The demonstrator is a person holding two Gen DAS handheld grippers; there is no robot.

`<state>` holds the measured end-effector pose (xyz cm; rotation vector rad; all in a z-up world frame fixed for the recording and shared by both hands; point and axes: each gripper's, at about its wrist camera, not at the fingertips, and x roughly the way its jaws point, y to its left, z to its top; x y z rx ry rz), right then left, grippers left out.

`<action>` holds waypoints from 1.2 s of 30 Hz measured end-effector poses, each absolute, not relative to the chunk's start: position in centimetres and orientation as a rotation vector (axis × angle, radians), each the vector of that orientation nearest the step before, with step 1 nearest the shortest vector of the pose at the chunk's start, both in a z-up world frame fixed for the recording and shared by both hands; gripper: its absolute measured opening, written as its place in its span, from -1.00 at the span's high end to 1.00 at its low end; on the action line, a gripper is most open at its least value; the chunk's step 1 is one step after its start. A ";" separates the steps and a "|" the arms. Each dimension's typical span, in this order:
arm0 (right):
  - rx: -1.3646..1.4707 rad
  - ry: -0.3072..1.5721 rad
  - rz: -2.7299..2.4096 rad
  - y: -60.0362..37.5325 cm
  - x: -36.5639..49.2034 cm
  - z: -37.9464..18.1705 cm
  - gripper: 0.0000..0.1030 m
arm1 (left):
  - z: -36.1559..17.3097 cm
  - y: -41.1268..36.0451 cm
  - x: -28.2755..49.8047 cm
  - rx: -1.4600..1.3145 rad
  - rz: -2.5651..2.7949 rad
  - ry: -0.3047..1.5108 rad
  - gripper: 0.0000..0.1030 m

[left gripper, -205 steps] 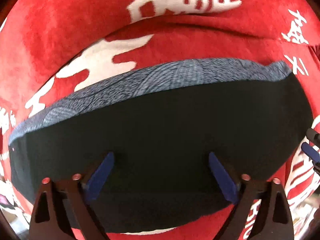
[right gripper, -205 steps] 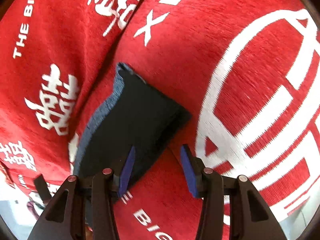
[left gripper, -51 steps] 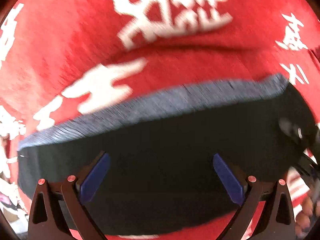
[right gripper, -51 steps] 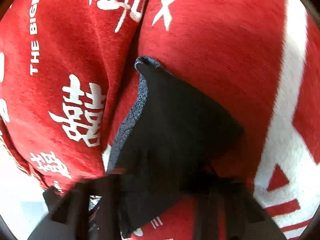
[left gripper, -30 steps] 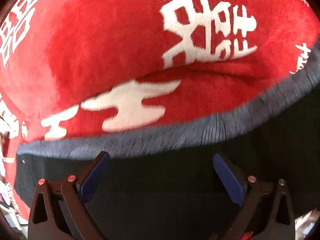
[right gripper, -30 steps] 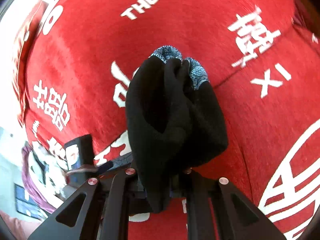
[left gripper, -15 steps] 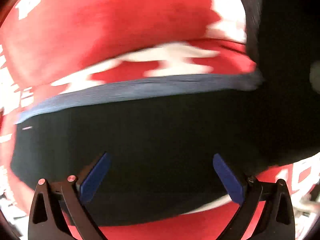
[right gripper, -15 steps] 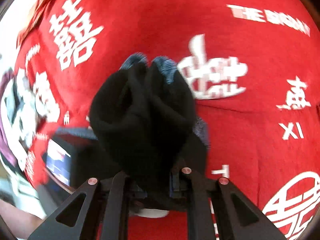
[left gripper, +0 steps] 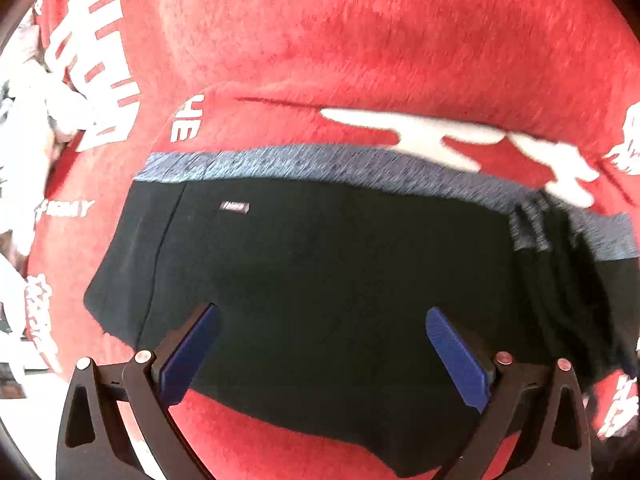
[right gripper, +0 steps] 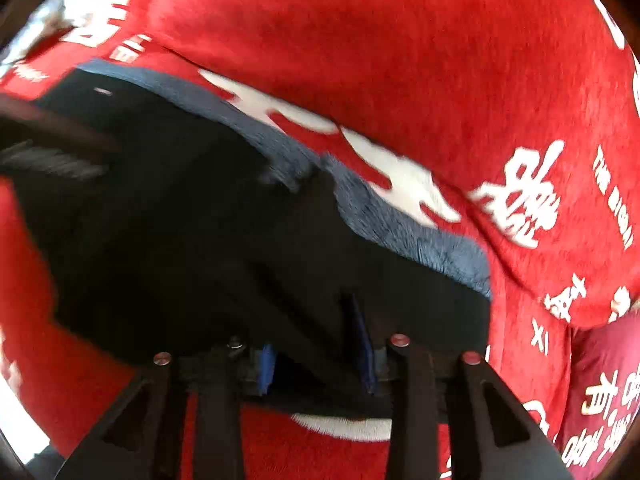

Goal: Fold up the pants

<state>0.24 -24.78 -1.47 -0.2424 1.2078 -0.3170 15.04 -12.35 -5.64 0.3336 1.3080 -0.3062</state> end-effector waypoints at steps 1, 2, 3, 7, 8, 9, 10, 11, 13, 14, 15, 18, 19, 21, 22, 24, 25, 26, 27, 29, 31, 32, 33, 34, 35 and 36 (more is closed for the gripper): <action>-0.249 1.184 -0.284 -24.3 -0.4 -0.4 0.20 | -5.1 -12.7 14.9 0.321 -0.338 1.307 -1.00; -0.248 1.168 -0.258 -24.4 -0.9 0.5 0.14 | -5.1 -13.2 15.4 0.311 -0.379 1.312 -1.00; -0.231 1.147 -0.225 -24.6 -1.8 1.5 0.11 | -4.6 -14.0 15.0 0.301 -0.423 1.321 -1.00; 0.007 1.097 -0.183 -28.8 -4.3 3.6 0.02 | -3.7 -18.1 13.7 0.245 -0.683 1.413 -1.00; 0.065 1.106 -0.197 -30.2 -4.7 3.6 0.02 | -3.5 -19.1 13.3 0.238 -0.740 1.425 -1.00; 0.158 1.122 -0.222 -32.5 -5.3 3.3 0.02 | -3.3 -20.4 12.8 0.229 -0.807 1.430 -1.00; 0.218 1.127 -0.241 -33.9 -5.7 3.1 0.02 | -3.1 -21.4 12.4 0.229 -0.850 1.432 -1.00; 0.288 1.129 -0.260 -35.6 -6.3 2.8 0.02 | -3.1 -22.7 11.9 0.237 -0.898 1.441 -1.00; 0.446 1.124 -0.291 -38.9 -7.3 1.9 0.02 | -3.7 -24.9 11.3 0.256 -0.960 1.471 -0.90; 0.530 1.113 -0.313 -40.7 -8.0 1.4 0.02 | -4.0 -25.6 11.0 0.267 -0.967 1.481 -0.68; 0.586 1.101 -0.335 -41.9 -8.5 1.0 0.02 | -4.5 -26.3 10.9 0.287 -0.964 1.497 -0.48; 0.670 1.063 -0.400 -45.0 -9.7 0.1 0.02 | -6.0 -27.3 10.6 0.305 -0.941 1.564 -0.35; 0.686 1.050 -0.424 -46.1 -10.1 -0.2 0.02 | -6.3 -27.3 10.6 0.299 -0.935 1.574 -0.34; 0.748 1.040 -0.430 -48.4 -10.4 -1.3 0.02 | -6.4 -27.4 10.5 0.287 -0.940 1.583 -0.07; 0.796 1.036 -0.406 -49.3 -10.4 -2.0 0.02 | -6.6 -27.4 10.6 0.286 -0.939 1.589 -0.07; 0.931 1.040 -0.334 -51.2 -10.3 -4.0 0.02 | -6.7 -27.5 10.5 0.292 -0.945 1.591 0.28; 0.975 1.038 -0.306 -51.7 -10.1 -4.7 0.00 | -6.9 -27.6 10.5 0.309 -0.948 1.598 0.37; 1.036 1.036 -0.279 -52.5 -10.0 -5.5 -0.04 | -6.8 -27.5 10.5 0.309 -0.946 1.603 0.48; 1.062 1.033 -0.268 -52.7 -10.0 -5.8 -0.04 | -6.6 -27.3 10.6 0.297 -0.948 1.607 0.59; 1.120 1.023 -0.234 -53.3 -10.1 -5.9 -0.05 | -5.7 -26.5 10.9 0.259 -0.963 1.602 0.71; 1.126 1.016 -0.192 -53.5 -10.1 -5.5 -0.06 | -5.4 -25.5 11.1 0.234 -0.967 1.596 0.71; 1.121 1.023 -0.173 -53.6 -9.9 -5.4 -0.06 | -5.6 -24.9 11.0 0.238 -0.957 1.597 0.79; 1.115 1.031 -0.164 -53.7 -9.9 -5.4 -0.07 | -6.0 -24.5 10.8 0.251 -0.945 1.602 0.86; 1.105 1.040 -0.156 -53.9 -9.7 -5.5 -0.10 | -6.5 -24.2 10.6 0.256 -0.935 1.614 0.86; 1.097 1.049 -0.155 -54.2 -9.3 -5.7 -0.11 | -6.9 -24.0 10.4 0.252 -0.928 1.622 0.86; 1.095 1.054 -0.158 -54.7 -8.9 -6.1 -0.11 | -7.1 -23.9 10.3 0.248 -0.924 1.627 0.86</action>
